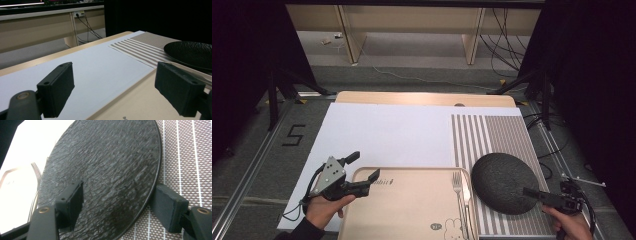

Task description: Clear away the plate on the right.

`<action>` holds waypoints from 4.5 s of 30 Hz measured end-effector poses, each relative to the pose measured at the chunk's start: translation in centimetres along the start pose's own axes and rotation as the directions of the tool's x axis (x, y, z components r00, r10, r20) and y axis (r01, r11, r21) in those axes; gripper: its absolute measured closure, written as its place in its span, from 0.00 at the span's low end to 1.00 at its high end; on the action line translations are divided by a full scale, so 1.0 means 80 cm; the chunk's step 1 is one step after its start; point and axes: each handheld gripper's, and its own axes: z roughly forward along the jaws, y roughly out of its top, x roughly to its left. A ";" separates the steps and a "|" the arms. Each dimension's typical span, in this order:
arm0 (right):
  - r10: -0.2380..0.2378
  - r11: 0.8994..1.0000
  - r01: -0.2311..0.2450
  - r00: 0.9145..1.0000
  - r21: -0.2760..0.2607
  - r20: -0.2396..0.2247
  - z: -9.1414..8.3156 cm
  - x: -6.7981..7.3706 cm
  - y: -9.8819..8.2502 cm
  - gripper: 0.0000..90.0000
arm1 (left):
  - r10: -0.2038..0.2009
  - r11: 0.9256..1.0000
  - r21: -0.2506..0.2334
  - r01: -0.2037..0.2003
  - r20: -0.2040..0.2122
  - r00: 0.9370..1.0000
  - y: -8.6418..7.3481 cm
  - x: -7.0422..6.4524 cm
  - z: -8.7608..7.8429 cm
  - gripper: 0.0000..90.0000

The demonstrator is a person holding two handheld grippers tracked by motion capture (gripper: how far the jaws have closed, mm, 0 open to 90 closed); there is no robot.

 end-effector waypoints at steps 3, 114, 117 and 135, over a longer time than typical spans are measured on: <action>0.008 1.000 -0.008 1.000 -0.001 -0.010 0.001 -0.001 0.000 0.35 | 0.000 1.000 0.000 0.000 0.000 1.000 0.000 0.000 0.000 0.17; 0.304 0.932 -0.333 0.933 -0.142 -0.190 -0.025 -0.015 0.006 0.97 | -0.005 1.000 0.010 0.005 0.008 1.000 -0.001 -0.002 0.003 0.17; 0.317 0.926 -0.348 0.927 -0.144 -0.202 -0.026 -0.016 0.006 0.97 | -0.003 1.000 0.010 0.003 0.006 1.000 -0.001 -0.001 0.003 0.17; 0.353 0.904 -0.392 0.909 -0.172 -0.222 -0.034 -0.020 0.004 0.95 | -0.004 1.000 0.006 0.004 0.004 1.000 -0.001 -0.001 0.003 0.17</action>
